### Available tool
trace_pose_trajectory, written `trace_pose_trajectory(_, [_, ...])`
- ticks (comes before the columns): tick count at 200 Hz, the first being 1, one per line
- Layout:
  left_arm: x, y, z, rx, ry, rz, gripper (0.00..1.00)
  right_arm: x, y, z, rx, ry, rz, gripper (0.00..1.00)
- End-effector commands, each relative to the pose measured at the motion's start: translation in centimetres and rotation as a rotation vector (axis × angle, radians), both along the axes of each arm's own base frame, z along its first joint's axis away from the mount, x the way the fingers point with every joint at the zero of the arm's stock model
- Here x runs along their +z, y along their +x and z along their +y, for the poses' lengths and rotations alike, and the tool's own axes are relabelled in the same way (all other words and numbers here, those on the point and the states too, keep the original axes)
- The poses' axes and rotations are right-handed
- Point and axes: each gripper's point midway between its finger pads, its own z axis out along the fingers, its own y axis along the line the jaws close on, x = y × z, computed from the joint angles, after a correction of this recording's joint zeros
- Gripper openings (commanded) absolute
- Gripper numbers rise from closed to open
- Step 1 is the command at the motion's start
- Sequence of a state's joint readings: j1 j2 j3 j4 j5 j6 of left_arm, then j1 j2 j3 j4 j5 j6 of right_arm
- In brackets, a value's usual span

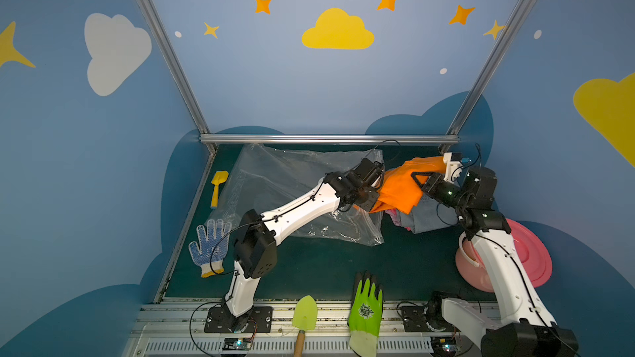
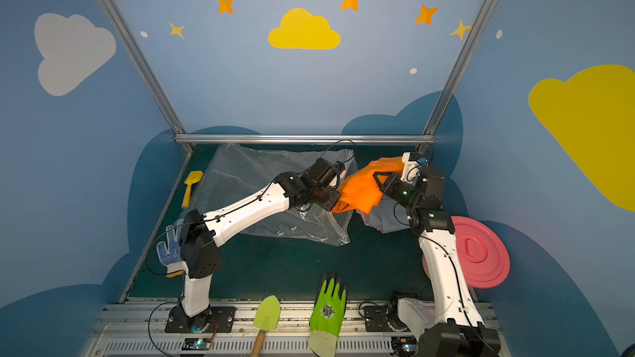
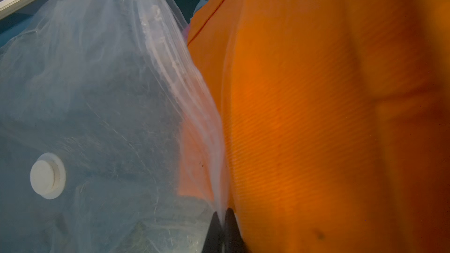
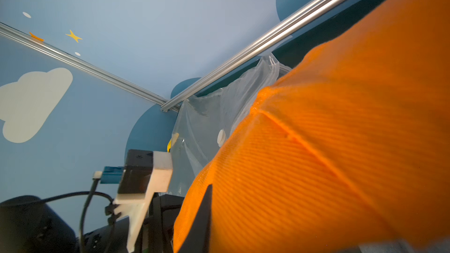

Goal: Take the trousers out of the vacuum bag
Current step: Take out the trousers from the vacuum bag.

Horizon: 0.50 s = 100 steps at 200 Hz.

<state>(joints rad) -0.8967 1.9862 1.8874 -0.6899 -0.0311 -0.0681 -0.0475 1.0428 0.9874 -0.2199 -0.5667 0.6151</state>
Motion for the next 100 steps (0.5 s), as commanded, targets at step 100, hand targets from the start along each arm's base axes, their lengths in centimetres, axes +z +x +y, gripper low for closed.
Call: trace_pose_trajectory(100, [0.0, 0.4, 0.2, 0.013, 0.0, 0.01, 0.05, 11.6, 1.0, -5.0, -0.189, -0.129, -0.363, 0.0])
